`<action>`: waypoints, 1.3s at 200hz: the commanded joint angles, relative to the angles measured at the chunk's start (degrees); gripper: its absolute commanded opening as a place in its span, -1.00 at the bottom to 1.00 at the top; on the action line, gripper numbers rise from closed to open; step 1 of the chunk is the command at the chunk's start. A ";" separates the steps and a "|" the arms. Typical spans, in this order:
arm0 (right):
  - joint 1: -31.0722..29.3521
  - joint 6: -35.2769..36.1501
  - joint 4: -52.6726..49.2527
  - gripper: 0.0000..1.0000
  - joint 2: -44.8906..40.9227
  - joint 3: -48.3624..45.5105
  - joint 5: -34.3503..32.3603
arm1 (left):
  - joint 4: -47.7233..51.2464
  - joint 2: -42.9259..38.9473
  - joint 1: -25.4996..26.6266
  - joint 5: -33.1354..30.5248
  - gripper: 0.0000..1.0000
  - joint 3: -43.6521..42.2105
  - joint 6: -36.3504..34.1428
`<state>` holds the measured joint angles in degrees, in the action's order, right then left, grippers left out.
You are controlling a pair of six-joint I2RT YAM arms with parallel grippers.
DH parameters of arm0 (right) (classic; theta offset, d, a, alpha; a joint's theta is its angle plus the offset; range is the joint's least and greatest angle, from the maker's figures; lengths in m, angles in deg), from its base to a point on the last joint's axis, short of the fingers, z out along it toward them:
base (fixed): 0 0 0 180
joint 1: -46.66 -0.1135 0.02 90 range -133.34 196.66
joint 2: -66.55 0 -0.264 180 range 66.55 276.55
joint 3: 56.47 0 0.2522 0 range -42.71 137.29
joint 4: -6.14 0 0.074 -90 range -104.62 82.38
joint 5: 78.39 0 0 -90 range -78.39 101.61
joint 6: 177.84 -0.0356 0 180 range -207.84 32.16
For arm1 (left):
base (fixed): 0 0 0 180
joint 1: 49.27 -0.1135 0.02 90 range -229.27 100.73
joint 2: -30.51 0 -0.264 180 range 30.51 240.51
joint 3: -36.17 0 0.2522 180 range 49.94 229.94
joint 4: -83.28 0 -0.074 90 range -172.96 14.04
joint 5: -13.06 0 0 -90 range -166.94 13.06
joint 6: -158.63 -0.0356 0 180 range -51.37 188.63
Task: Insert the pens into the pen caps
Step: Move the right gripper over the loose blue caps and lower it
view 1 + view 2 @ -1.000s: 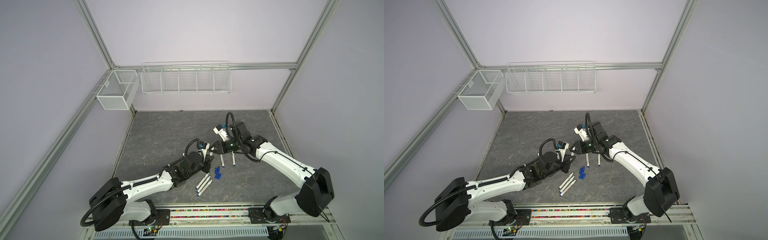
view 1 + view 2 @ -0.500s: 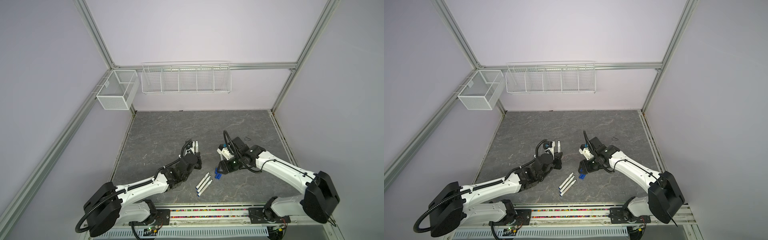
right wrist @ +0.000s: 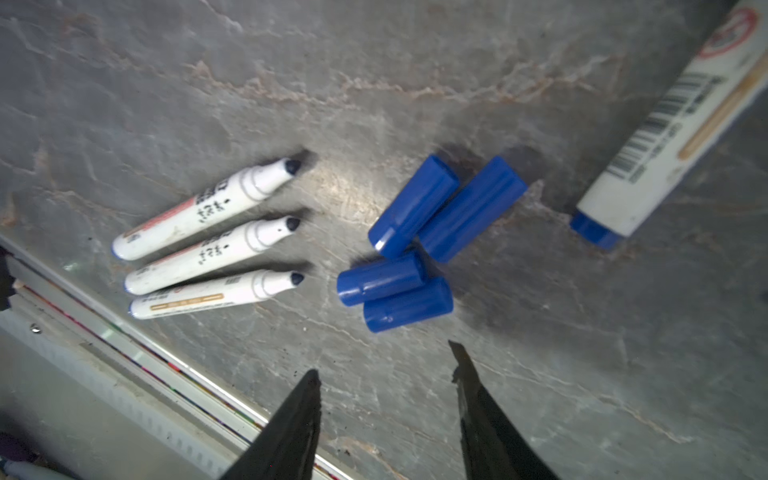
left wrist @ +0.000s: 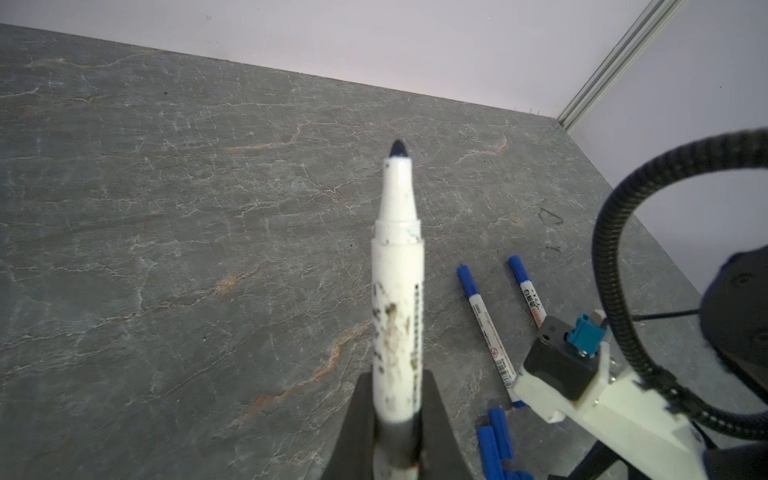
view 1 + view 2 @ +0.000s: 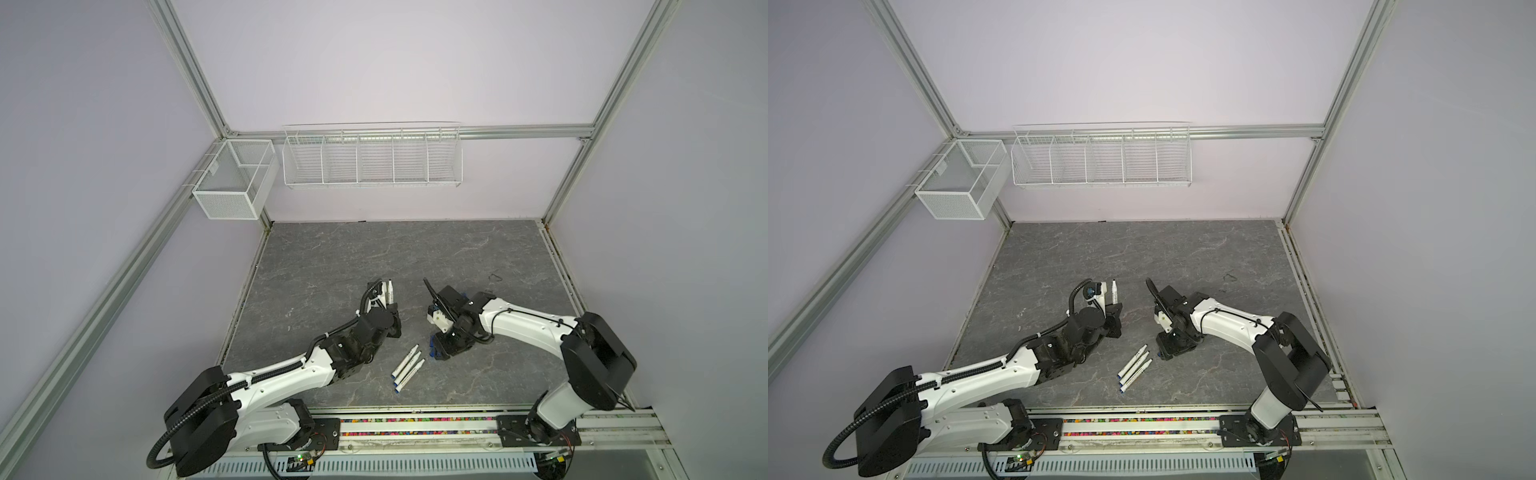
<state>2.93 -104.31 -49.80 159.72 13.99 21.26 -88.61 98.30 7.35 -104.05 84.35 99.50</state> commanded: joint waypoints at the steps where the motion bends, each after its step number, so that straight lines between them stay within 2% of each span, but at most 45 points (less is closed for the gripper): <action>1: -0.50 0.64 -0.44 0.09 1.10 1.77 -2.15 | 0.88 -1.12 -0.28 -1.52 -1.00 -1.00 0.94; 44: -0.75 0.23 -0.41 0.09 3.70 3.30 -3.30 | 1.49 -2.15 -0.28 -2.07 -1.00 -1.37 0.77; 140: -2.07 -1.43 -2.62 0.05 6.39 3.42 -10.40 | 2.05 -2.74 -0.28 -1.98 -1.00 -1.72 0.77; 216: -1.98 -2.25 -4.40 0.04 4.14 1.40 -14.52 | 1.78 -1.72 -0.28 -1.11 -1.00 -1.43 0.77; 236: -1.97 -1.70 -4.22 0.03 2.40 0.79 -14.04 | 1.69 -1.10 -0.28 -0.39 -1.00 -1.19 0.77; 260: -1.99 -0.46 -1.61 0.03 -1.10 -0.62 -10.25 | 1.35 -0.35 -0.28 0.30 -1.00 -1.04 0.77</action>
<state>1.07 -105.78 -51.65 162.23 15.35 9.53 -87.25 97.05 7.35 -104.66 83.23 99.63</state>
